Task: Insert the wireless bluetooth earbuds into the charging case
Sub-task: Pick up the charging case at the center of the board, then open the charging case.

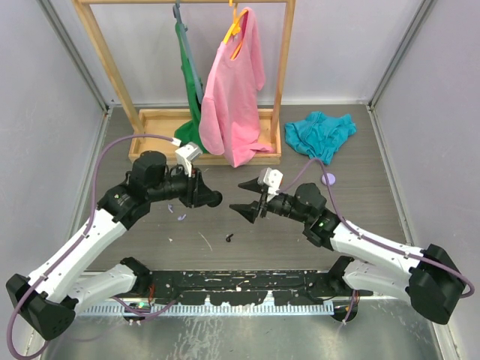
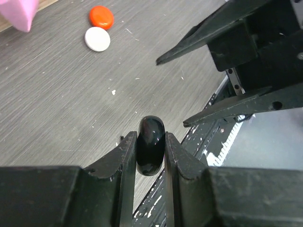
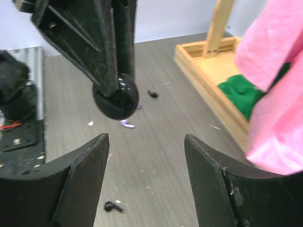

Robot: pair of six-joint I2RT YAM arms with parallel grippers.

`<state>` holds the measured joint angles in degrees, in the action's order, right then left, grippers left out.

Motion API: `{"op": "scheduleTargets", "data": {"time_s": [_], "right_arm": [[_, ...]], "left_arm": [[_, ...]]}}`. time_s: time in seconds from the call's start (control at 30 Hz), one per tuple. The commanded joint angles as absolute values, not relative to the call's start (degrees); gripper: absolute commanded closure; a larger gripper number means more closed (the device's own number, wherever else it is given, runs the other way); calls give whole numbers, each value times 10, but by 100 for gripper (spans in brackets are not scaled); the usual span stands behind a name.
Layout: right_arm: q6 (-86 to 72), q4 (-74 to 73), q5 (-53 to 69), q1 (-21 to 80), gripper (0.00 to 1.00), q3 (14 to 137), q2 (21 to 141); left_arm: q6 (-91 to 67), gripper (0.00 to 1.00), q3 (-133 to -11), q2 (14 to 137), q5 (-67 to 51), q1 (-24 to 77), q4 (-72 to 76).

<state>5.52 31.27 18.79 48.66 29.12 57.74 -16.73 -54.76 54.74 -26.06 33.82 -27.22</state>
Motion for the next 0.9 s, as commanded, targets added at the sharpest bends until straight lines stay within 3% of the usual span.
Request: {"op": "scheduleTargets", "data": {"time_s": [0.0, 0.57, 0.87], "right_arm": [[-7, 374, 337, 468, 30, 276, 574], [-48, 436, 413, 459, 31, 271, 605], [-70, 471, 434, 458, 45, 266, 615]], "left_arm": [[-105, 95, -573, 544, -326, 351, -229], [-19, 96, -566, 562, -360, 406, -185], [-26, 98, -545, 551, -379, 410, -146]]}}
